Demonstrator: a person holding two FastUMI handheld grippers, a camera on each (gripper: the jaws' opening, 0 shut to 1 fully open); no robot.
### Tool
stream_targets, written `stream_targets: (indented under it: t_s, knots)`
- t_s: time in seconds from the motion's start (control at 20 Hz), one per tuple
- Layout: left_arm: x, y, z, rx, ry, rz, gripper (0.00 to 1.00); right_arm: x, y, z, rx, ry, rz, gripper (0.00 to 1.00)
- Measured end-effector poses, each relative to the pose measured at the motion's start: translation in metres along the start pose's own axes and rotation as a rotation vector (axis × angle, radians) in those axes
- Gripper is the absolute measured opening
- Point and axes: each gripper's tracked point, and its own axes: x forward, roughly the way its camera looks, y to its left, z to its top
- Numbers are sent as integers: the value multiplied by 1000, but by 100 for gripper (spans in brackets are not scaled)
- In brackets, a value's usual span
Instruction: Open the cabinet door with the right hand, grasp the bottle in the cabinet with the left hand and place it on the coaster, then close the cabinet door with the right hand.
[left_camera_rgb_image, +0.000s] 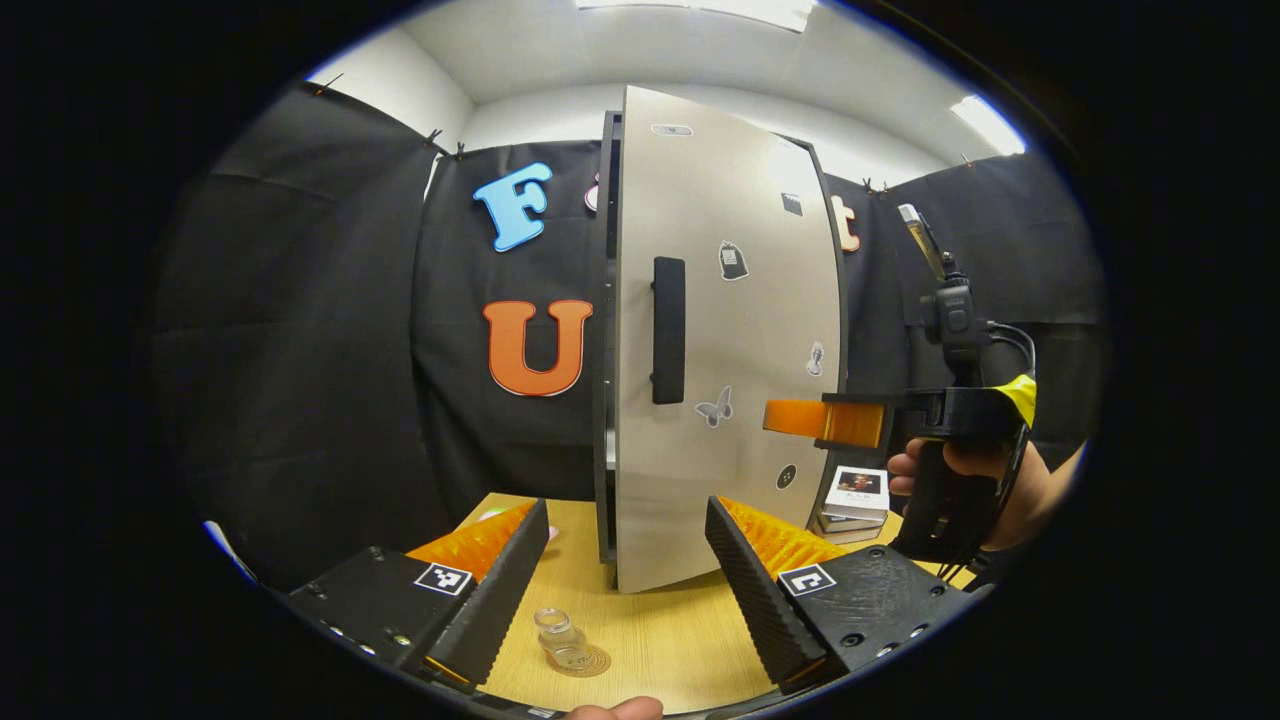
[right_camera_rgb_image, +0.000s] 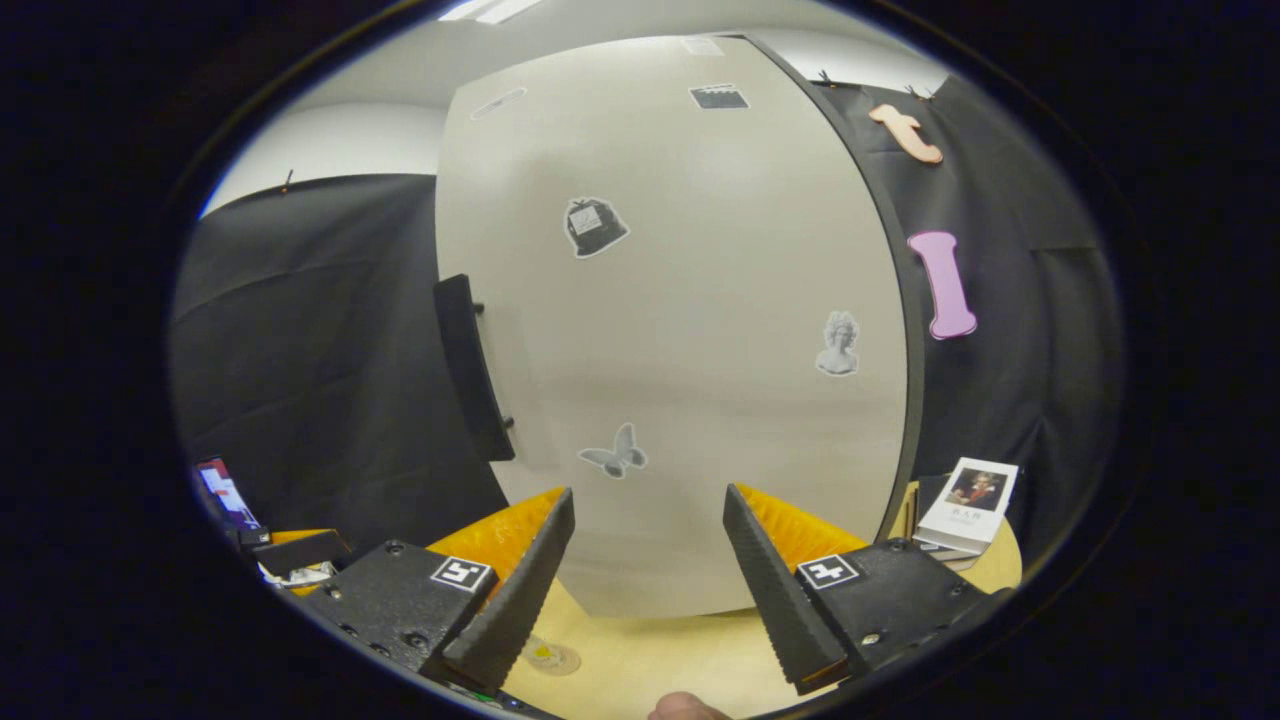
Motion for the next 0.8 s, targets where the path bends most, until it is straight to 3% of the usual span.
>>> stream_targets:
  t_s: [0.35, 0.55, 0.8]
  knots:
    - [23, -2, 23, -33, -49, -1, 95, -14, -14, 7, -14, -22, -38, 96]
    - [42, 3, 29, -46, -56, 18, 95, -19, -40, 6, -49, -36, -163, 97]
    - [61, 3, 37, -66, -74, 17, 95, -30, -49, 25, -96, -167, -249, 99]
